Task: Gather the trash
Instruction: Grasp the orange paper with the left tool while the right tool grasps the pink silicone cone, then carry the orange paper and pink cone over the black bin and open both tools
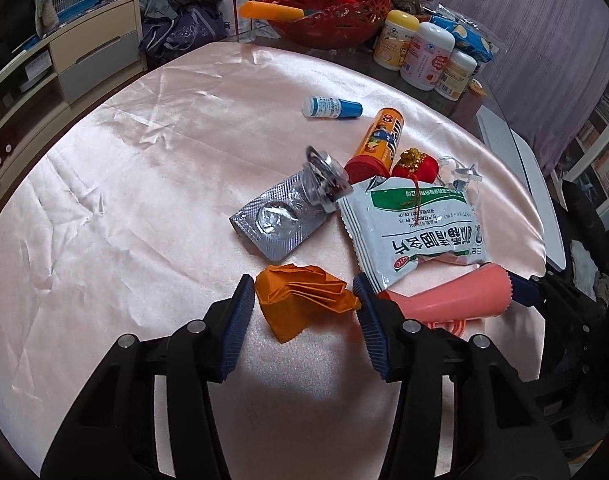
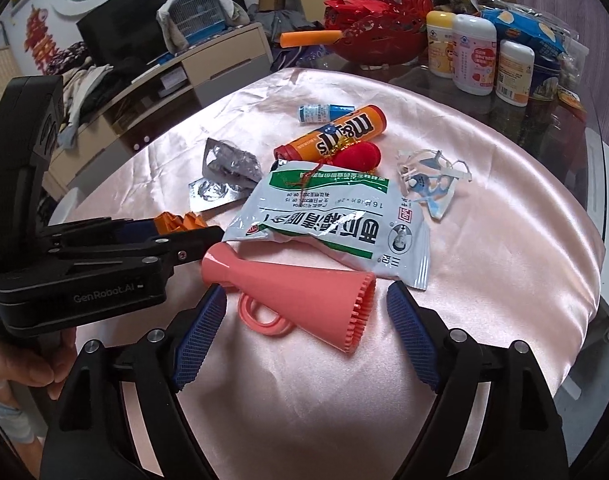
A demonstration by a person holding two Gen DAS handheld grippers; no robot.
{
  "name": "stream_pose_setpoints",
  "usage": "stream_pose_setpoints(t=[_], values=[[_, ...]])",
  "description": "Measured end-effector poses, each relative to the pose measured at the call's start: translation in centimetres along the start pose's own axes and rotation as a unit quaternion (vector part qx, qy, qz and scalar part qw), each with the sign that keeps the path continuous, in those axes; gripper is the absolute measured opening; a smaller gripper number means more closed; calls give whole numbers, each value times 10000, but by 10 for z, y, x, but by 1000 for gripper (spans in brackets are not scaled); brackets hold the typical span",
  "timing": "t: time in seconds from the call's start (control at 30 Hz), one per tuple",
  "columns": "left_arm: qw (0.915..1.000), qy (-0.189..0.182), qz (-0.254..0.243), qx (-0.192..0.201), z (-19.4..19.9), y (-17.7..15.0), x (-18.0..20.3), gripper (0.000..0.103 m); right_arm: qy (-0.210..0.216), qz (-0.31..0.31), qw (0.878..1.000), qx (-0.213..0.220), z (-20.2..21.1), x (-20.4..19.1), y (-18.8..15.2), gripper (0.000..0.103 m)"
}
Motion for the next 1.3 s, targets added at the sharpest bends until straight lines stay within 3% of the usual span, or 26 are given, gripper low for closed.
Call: stream_pose_setpoints(t=[0.2,0.37,0.43,0.83,1.3], values=[[10000,-31,70,17,4,-3,-4,40,468,64,9988,-153,7,-8,-7,67],[9999,24,126,22,8,-5,-8,38,512,280,9980,-243,13,-19,-14,61],[9999,49,137,30,10,-6,-9,37,425,363,9981,-256,14,-22,-16,51],[9997,65,73,217,40,-14,6,34,235,262,9993,-81,37,-14,-19,45],[9976,-345,-524,285,66,-38,116,34,-459,-317,9982,199,106,61,-50,44]])
Point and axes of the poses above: each gripper's, at about its wrist camera, not at the fingertips, and z roughly against the way its jaws point, x to its right, y to its top, the point moved 2 cm from there along -z, roughly the way its jaws point, and after that the axes turned 13 degrees about -y, right-handed, at the moved point
